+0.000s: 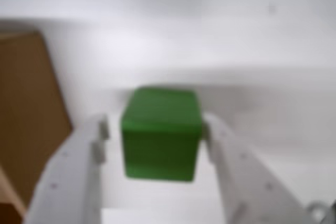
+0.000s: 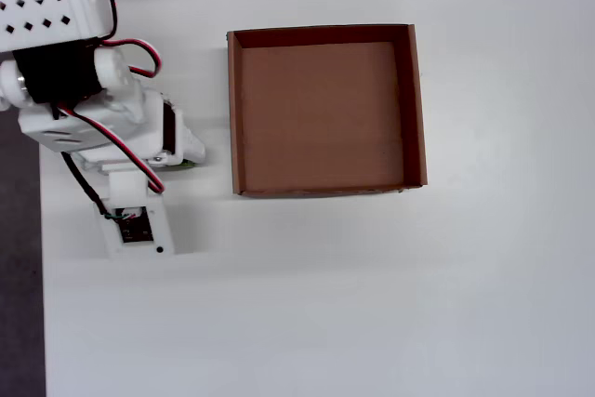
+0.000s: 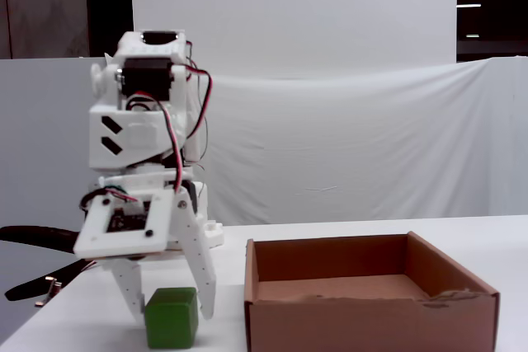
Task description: Grasp a green cube and put it in a box.
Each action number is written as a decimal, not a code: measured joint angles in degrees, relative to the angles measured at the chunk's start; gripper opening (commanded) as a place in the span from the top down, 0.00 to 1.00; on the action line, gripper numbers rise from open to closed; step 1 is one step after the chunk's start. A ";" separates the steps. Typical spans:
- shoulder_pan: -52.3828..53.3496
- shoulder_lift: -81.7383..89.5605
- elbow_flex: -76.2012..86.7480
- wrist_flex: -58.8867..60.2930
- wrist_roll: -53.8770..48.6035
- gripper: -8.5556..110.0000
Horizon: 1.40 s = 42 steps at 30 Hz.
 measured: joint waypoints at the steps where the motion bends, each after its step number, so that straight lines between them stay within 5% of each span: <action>1: -0.18 0.00 0.26 -0.35 0.26 0.73; 28: 0.26 0.44 1.67 -0.26 0.26 0.81; 42: 0.00 0.44 -9.49 10.20 0.26 0.81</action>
